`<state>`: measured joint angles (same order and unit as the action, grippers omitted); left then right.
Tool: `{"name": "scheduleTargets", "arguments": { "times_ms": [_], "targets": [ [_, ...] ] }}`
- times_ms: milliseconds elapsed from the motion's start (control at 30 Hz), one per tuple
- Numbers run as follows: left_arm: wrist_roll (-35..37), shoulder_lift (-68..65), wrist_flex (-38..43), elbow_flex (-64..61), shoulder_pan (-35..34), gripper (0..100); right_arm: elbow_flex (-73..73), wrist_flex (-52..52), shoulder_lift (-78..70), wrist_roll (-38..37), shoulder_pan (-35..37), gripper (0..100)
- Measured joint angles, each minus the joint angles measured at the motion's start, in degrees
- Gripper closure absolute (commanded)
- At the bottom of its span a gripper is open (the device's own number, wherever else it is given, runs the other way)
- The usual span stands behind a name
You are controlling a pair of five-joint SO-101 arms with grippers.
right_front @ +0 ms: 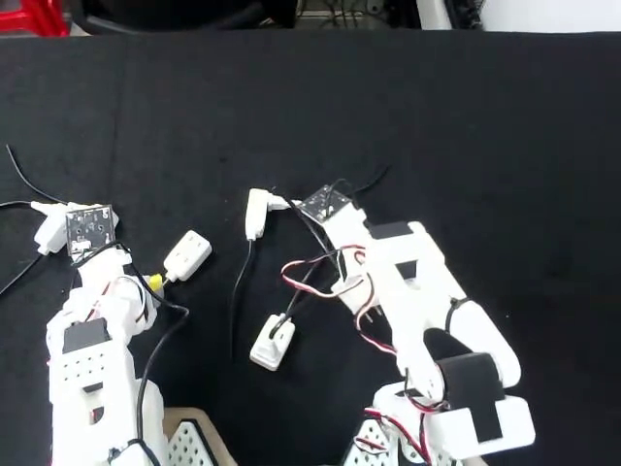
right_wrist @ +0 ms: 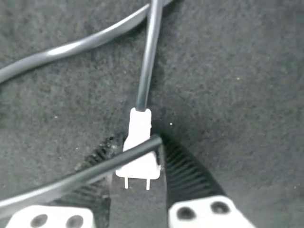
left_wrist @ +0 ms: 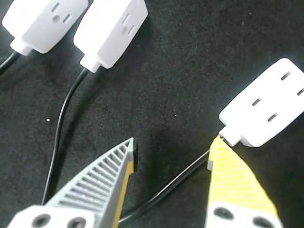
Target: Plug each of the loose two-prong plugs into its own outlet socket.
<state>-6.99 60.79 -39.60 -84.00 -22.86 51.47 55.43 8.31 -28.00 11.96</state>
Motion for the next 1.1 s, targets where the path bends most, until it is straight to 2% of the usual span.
{"name": "scheduleTargets", "arguments": {
  "times_ms": [233, 367, 533, 700, 867, 967, 1100],
  "targets": [
    [0.00, 0.00, 0.00, 0.00, 0.00, 75, -0.53, 0.26, 0.09, 0.00, 0.00, 98.7],
    [0.00, 0.00, 0.09, -0.09, 0.00, 75, -0.44, 4.04, 4.48, 1.14, 0.00, 98.7],
    [0.00, 0.00, 1.93, -1.41, 0.00, 75, -0.44, 10.99, 18.99, 3.60, 0.00, 98.7],
    [0.97, 0.00, 2.46, -0.88, 0.00, 75, -2.46, 16.62, 40.00, 5.71, 0.35, 98.7],
    [11.34, 0.00, 2.46, 5.45, 1.76, 75, -2.37, 16.97, 55.74, 10.29, 10.46, 98.7],
    [17.05, 0.00, 2.46, 9.49, 7.12, 75, -1.14, 14.33, 59.87, 12.40, 19.43, 98.7],
    [19.69, 0.09, 2.11, 15.30, 14.59, 75, 1.49, 8.09, 61.36, 12.84, 27.08, 98.7]
  ]
}}
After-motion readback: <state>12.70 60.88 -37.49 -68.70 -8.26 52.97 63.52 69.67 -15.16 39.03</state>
